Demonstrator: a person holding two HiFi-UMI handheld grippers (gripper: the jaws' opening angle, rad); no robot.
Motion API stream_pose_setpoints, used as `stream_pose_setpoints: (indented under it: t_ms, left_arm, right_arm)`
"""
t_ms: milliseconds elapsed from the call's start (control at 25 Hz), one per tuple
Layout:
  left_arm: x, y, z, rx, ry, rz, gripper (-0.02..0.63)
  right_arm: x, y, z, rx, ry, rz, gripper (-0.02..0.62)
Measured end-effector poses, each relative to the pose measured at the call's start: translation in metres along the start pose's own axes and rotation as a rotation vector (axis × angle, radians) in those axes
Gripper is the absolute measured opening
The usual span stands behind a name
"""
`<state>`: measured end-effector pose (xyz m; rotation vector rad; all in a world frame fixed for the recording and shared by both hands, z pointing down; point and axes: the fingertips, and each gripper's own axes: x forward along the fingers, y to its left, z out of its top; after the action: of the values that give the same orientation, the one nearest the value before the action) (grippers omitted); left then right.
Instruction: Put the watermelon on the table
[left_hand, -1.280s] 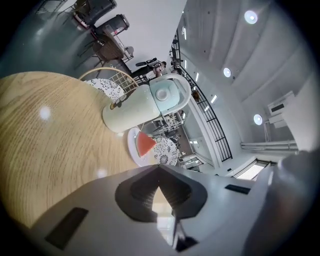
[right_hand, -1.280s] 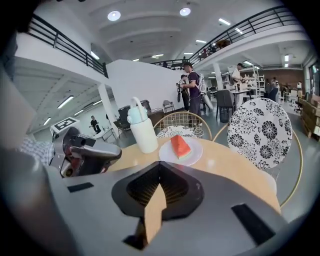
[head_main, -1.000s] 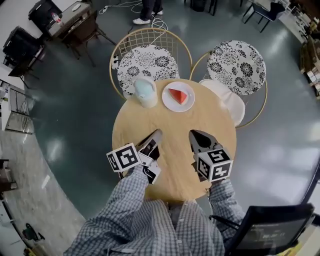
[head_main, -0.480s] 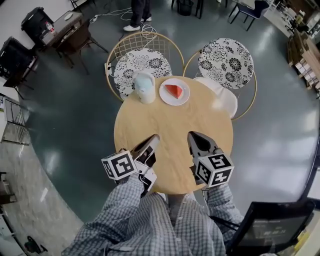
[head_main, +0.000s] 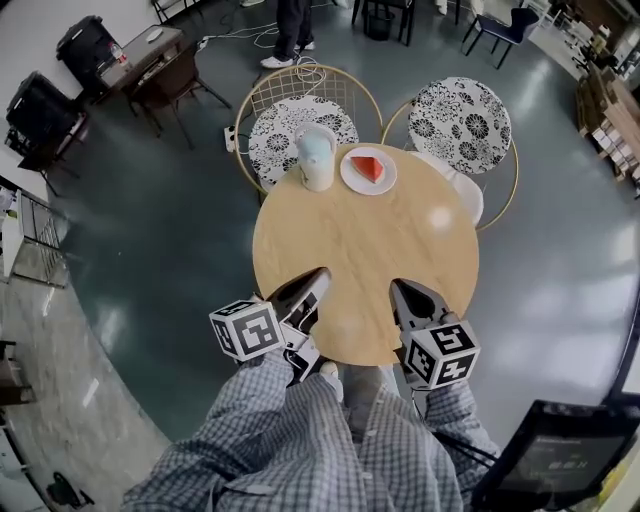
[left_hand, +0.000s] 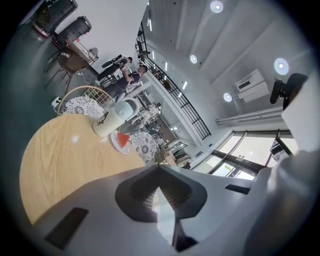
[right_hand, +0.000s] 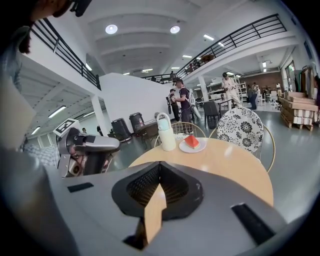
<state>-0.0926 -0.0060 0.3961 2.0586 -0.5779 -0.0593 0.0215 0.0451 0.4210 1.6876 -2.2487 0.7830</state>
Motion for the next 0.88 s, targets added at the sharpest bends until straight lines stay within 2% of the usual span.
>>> stream_pose_setpoints:
  t_ms: [360,560,880]
  left_arm:
    - [-0.049,-0.005,-0.033,0.041,0.032,0.033,0.006]
    - [-0.061,-0.015,-0.049,0.063,0.056,0.03,0.006]
    - [-0.06,-0.039,-0.062,0.118,0.091,0.002,0.006]
  right_arm:
    - [-0.037,0.042,-0.03,0.032,-0.032,0.003,0.008]
    - [-0.06,0.045,-0.038,0.067,-0.061,-0.034,0.009]
    - [-0.079,0.042,-0.044,0.14,-0.063,-0.042,0.008]
